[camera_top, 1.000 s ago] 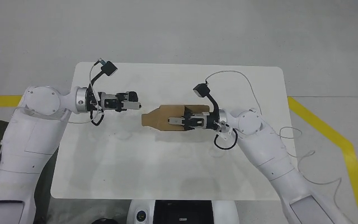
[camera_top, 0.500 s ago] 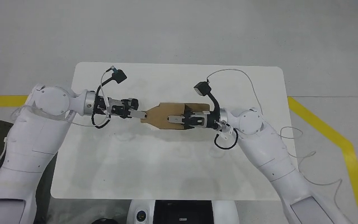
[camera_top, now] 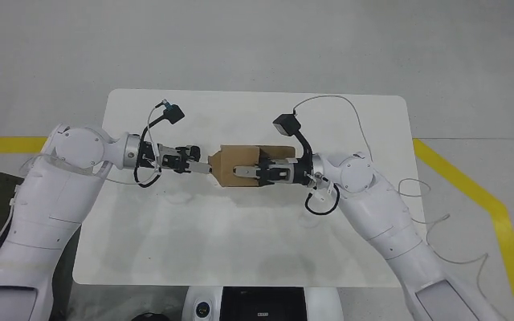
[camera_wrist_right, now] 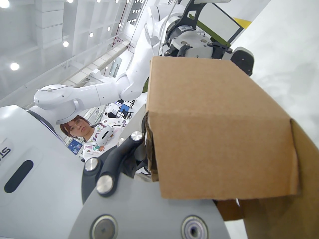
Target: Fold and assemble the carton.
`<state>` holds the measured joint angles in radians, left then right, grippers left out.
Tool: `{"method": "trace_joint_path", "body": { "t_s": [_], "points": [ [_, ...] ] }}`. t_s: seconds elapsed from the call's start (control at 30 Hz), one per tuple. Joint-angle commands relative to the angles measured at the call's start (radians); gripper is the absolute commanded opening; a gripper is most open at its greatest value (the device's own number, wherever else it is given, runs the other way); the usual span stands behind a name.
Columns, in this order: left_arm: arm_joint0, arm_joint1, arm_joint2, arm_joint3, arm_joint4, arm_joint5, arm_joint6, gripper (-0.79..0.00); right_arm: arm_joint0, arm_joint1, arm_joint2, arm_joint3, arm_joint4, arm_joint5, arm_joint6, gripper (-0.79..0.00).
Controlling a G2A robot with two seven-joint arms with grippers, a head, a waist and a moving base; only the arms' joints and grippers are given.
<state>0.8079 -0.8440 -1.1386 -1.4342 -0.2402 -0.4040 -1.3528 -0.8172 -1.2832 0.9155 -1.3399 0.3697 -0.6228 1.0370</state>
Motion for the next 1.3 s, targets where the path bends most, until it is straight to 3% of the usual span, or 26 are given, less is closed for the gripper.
{"method": "trace_joint_path", "body": {
  "t_s": [0.0,1.27],
  "points": [
    [-0.002,-0.001,0.005,-0.003,-0.007,-0.002,0.000,0.000,0.003,-0.002,-0.006,-0.001,0.006,-0.002,-0.001,-0.785],
    [-0.002,-0.018,0.044,0.005,-0.123,-0.019,0.029,0.000,0.027,-0.029,-0.050,0.022,0.067,-0.042,0.008,-0.785]
  ]
}}
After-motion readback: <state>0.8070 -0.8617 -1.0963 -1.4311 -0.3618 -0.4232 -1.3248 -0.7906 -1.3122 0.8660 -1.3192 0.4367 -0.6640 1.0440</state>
